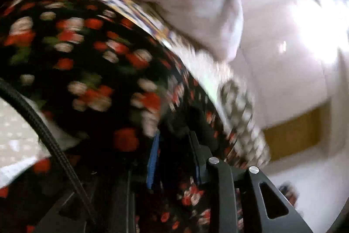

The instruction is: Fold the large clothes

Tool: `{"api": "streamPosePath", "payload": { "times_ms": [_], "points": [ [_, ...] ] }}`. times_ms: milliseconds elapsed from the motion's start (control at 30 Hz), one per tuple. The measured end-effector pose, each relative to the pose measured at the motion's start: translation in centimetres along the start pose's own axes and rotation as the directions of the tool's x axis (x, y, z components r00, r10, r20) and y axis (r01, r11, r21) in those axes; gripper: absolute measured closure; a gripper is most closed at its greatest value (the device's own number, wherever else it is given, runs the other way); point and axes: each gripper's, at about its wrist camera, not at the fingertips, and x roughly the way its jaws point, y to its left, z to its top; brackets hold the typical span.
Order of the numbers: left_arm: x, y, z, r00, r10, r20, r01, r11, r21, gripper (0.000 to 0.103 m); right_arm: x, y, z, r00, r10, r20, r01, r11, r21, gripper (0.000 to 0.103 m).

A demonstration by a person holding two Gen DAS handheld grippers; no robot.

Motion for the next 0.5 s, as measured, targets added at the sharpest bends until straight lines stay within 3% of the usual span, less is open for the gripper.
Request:
{"api": "streamPosePath", "payload": {
  "times_ms": [67,167,233,367,500],
  "points": [
    [-0.1,-0.1,0.0,1.000,-0.006,0.001,0.006,1.000,-0.007,0.043,-1.0,-0.7,0.0,0.999,0.042,0.009,-0.043,0.998,0.042,0.075],
    [-0.2,-0.7,-0.1,1.000,-0.003,0.000,0.003,1.000,0.013,0.039,-1.7,-4.3,-1.7,0.993,0.122,0.006,-0.121,0.976,0.183,0.062],
    [0.1,-1.0,0.0,1.000,0.008,-0.001,-0.008,1.000,0.024,0.034,-1.5,-8.0,-4.3,0.987,0.160,-0.008,-0.151,0.942,0.298,0.060],
    [1.2,-1.6,0.1,1.000,0.010,-0.019,-0.010,1.000,0.020,0.034,-1.6,-14.0,-10.4,0.969,0.245,-0.024,-0.201,0.843,0.499,0.060],
    [1.9,-2.6,0.1,1.000,0.000,-0.029,0.001,1.000,0.013,0.034,-1.9,-14.3,-12.0,0.955,0.295,-0.017,-0.244,0.818,0.520,0.060]
  ]
}}
